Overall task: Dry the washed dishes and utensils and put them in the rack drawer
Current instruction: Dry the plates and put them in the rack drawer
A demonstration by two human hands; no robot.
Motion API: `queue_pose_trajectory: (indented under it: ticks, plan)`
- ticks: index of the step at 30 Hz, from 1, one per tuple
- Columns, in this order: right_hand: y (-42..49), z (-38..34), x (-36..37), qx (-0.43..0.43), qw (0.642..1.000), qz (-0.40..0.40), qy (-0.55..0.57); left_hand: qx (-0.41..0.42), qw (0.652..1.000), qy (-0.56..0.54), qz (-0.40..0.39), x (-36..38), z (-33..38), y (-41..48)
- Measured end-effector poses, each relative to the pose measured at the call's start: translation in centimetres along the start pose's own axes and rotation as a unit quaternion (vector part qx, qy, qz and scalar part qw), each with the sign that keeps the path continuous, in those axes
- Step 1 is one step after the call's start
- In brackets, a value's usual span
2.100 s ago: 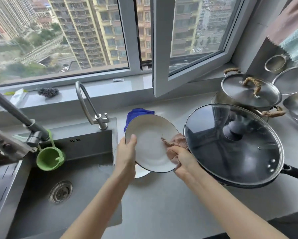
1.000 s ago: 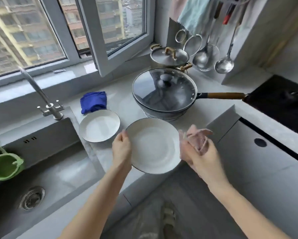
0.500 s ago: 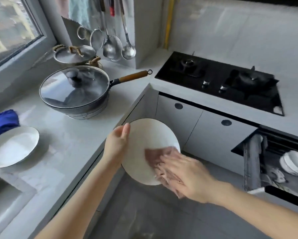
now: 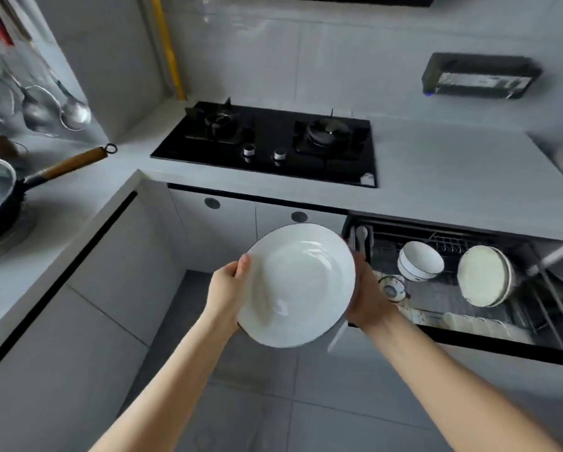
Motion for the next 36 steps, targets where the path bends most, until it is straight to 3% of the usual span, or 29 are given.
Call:
queue_pose_trajectory:
  ticks: [4, 8, 10, 12, 13, 15, 16, 21, 23, 28, 33, 36]
  plan:
    - [-1.6, -0.3, -6.5, 0.068, 0.989, 0.079, 0.103, 0.047, 0.991, 0.027, 0.125, 8.4, 1.3, -1.8]
    - [-3.5, -2.3, -12.4, 0.104, 0.981, 0.084, 0.139, 0.054, 0.988, 0.061, 0.130, 14.5, 1.2, -3.0]
    - [-4.8, -3.6, -14.9, 0.106, 0.987, 0.070, 0.096, 0.034, 0.990, 0.060, 0.122, 16.9, 0.8, -3.0]
    - [-6.1, -4.9, -18.2, 0.058, 0.994, 0.090, -0.015, 0.007, 0.993, 0.058, 0.105, 19.8, 0.6, -2.8]
    - [-6.9, -5.7, -19.6, 0.011, 0.985, 0.120, -0.123, -0.007, 0.994, 0.060, 0.094, 21.1, 0.5, -2.6]
    - [-7.2, -6.7, -22.6, -0.076, 0.929, 0.158, -0.325, -0.029, 0.995, 0.071, 0.067, 23.7, 0.3, -2.5]
    - [-7.3, -7.2, -23.8, -0.090, 0.916, 0.171, -0.351, -0.037, 0.995, 0.073, 0.050, 25.0, 0.1, -2.5]
    - [-6.5, -11.1, -28.4, -0.075, 0.965, 0.177, -0.179, -0.023, 0.997, 0.055, -0.052, 32.9, -0.2, -3.4]
    - [-6.0, -12.3, -30.5, -0.066, 0.969, 0.188, -0.147, -0.025, 0.993, 0.050, -0.104, 36.4, -0.4, -3.9]
    - [-4.6, -15.0, -36.6, -0.026, 0.956, 0.255, -0.144, -0.063, 0.971, 0.102, -0.209, 44.3, -1.2, -3.6]
    - [-2.7, -18.3, -43.9, 0.023, 0.930, 0.345, -0.126, -0.081, 0.911, 0.174, -0.364, 51.5, -0.9, -3.1]
    - [-2.8, -20.5, -48.5, 0.054, 0.904, 0.391, -0.162, -0.123, 0.885, 0.205, -0.399, 55.2, -0.1, -3.1]
Point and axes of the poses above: each hand's wrist, its own y-axis towards the middle knuckle, its own x-axis out of the palm, z = x × y, the point moved 1 cm from there along y, towards the middle knuckle, and after that the axes turned 8 degrees about z, right-handed, at the moved point
